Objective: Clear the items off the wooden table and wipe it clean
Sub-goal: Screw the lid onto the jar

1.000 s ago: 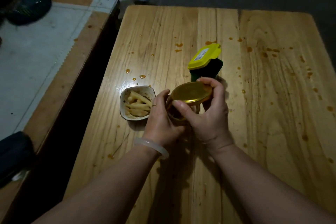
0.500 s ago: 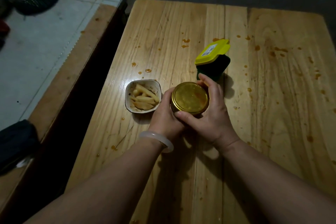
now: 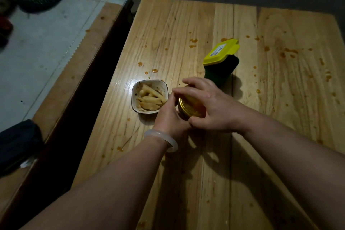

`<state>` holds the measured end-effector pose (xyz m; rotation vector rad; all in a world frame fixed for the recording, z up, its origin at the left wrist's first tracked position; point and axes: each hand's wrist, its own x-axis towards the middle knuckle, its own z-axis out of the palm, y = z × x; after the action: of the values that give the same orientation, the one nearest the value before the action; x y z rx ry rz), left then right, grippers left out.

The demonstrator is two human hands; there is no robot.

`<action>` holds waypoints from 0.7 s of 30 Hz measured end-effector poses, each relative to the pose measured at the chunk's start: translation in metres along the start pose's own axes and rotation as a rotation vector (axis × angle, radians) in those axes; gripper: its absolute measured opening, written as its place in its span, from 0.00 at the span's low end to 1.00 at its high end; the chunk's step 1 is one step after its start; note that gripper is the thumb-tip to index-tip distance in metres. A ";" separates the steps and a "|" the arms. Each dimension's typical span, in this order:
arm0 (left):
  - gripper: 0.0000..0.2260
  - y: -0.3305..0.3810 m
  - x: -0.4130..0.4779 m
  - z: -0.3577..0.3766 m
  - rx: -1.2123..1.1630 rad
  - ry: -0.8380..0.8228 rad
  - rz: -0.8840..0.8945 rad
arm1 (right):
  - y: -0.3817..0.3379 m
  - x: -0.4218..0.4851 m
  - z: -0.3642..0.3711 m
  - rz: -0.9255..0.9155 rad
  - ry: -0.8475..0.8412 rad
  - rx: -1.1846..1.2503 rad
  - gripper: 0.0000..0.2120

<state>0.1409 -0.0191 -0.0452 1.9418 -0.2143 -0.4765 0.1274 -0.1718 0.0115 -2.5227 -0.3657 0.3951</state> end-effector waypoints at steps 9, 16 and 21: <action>0.36 0.005 -0.004 0.001 -0.021 0.014 -0.061 | -0.004 0.009 -0.015 -0.178 -0.086 -0.342 0.34; 0.30 0.009 -0.008 0.001 -0.088 0.012 -0.039 | 0.005 0.001 0.003 -0.159 0.035 -0.393 0.31; 0.27 0.009 -0.009 0.003 -0.076 0.032 -0.044 | 0.004 0.003 0.015 -0.126 0.100 -0.424 0.29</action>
<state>0.1324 -0.0219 -0.0361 1.8816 -0.1312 -0.4763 0.1255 -0.1666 -0.0031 -2.8945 -0.6214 0.1515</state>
